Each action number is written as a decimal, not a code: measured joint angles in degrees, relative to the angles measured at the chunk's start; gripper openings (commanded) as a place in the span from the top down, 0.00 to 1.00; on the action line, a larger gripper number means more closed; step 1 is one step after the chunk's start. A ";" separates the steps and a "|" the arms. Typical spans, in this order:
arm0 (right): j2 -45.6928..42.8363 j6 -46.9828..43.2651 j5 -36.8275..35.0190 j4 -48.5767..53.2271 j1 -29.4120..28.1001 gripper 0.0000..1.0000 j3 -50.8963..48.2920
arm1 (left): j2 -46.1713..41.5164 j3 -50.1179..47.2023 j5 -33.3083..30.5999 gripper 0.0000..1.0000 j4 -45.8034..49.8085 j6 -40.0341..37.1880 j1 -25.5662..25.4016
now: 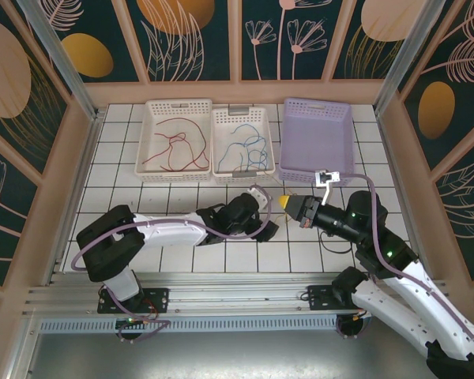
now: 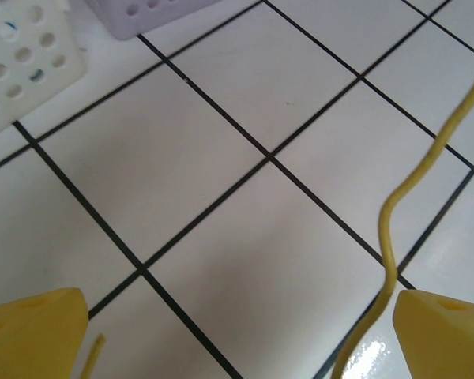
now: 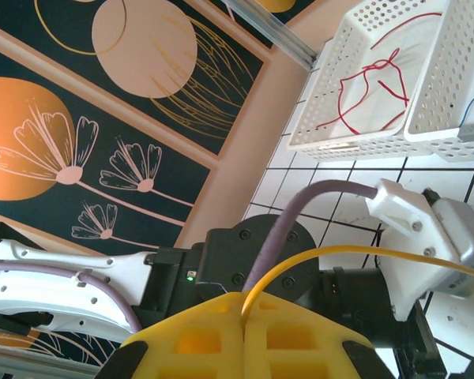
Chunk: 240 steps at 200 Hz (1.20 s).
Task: Untangle the cables
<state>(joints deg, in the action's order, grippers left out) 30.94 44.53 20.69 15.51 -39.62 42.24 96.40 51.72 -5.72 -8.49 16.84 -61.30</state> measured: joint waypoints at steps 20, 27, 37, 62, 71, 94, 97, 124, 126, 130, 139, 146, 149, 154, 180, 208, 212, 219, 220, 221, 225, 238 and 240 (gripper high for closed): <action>0.24 0.00 -0.09 -0.26 -0.24 1.00 0.00 | 0.22 0.00 1.46 0.02 -0.24 -0.17 -0.24; 0.26 -0.02 -0.15 -0.33 -0.31 1.00 0.00 | 0.26 0.00 2.16 0.02 -0.44 -0.22 -0.28; 0.33 0.00 -0.22 -0.35 -0.37 1.00 0.00 | 0.39 0.00 2.78 0.01 -0.74 -0.31 -0.42; 0.37 0.42 -0.28 -0.42 -0.68 1.00 0.00 | 0.87 0.00 3.72 0.10 -1.49 -0.48 -0.55; 0.35 0.59 -0.50 -0.55 -0.85 1.00 0.00 | 0.98 0.00 3.87 0.13 -1.84 -0.48 -0.55; 0.35 0.83 -1.16 -0.79 -1.33 1.00 0.00 | 2.03 0.00 4.61 0.25 -3.26 -0.52 -0.57; 0.35 0.83 -1.16 -0.79 -1.38 1.00 0.00 | 2.23 0.00 4.70 0.27 -3.32 -0.68 -0.57; 0.35 0.83 -1.53 -0.79 -1.92 1.00 0.00 | 3.54 -0.02 5.68 0.40 -4.39 -0.42 -0.59; 0.35 0.85 -1.53 -0.79 -1.99 1.00 0.00 | 3.56 -0.02 5.75 0.41 -4.55 -0.09 -0.59; 0.35 0.85 -1.62 -0.79 -2.05 1.00 0.00 | 3.65 -0.02 5.79 0.43 -4.68 -0.35 -0.59; 0.35 0.85 -1.75 -0.79 -2.14 1.00 0.00 | 3.72 -0.04 5.97 0.47 -5.01 -0.09 -0.59; 0.33 0.85 -1.97 -0.79 -2.19 1.00 0.00 | 3.72 -0.09 6.01 0.52 -5.29 0.00 -0.59; 0.28 0.83 -2.16 -0.79 -2.19 1.00 0.00 | 3.72 -0.11 6.03 0.55 -5.38 -0.17 -0.59; 0.20 0.85 -2.43 -0.76 -2.23 1.00 0.00 | 3.72 -0.20 6.14 0.60 -5.64 0.11 -0.59; -1.09 0.87 -4.17 -0.72 -2.45 1.00 0.00 | 3.63 -1.42 6.78 0.76 -6.69 0.15 -0.59; -3.17 1.07 -6.43 -0.55 -2.49 1.00 0.00 | 1.95 -3.85 7.02 0.89 -7.15 -0.04 -0.59; -3.34 1.07 -6.78 -0.46 -2.49 1.00 0.00 | 1.66 -4.15 7.04 0.90 -7.21 -0.20 -0.59; -3.65 1.20 -7.39 -0.26 -2.49 1.00 0.00 | 1.03 -4.70 7.19 0.94 -7.50 -0.09 -0.59; -3.69 1.27 -7.43 -0.24 -2.49 1.00 0.00 | 0.96 -4.74 7.21 0.94 -7.52 -0.04 -0.59; -3.76 1.29 -7.56 -0.20 -2.49 1.00 0.00 | 0.90 -4.81 7.23 0.94 -7.54 -0.09 -0.59; -3.89 1.31 -7.87 -0.07 -2.49 1.00 0.00 | 0.55 -5.11 7.23 0.96 -7.67 -0.17 -0.59; -4.39 1.46 -9.07 0.28 -2.49 1.00 0.00 | -0.46 -6.01 7.41 1.00 -8.02 -0.13 -0.59; -4.48 1.51 -9.27 0.37 -2.49 1.00 0.02 | -0.68 -6.16 7.43 1.00 -8.04 -0.22 -0.59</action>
<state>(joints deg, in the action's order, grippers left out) 26.46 46.04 11.42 15.88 -42.11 42.26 95.72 45.56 1.72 -16.53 16.62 -61.89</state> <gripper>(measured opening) 0.046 0.061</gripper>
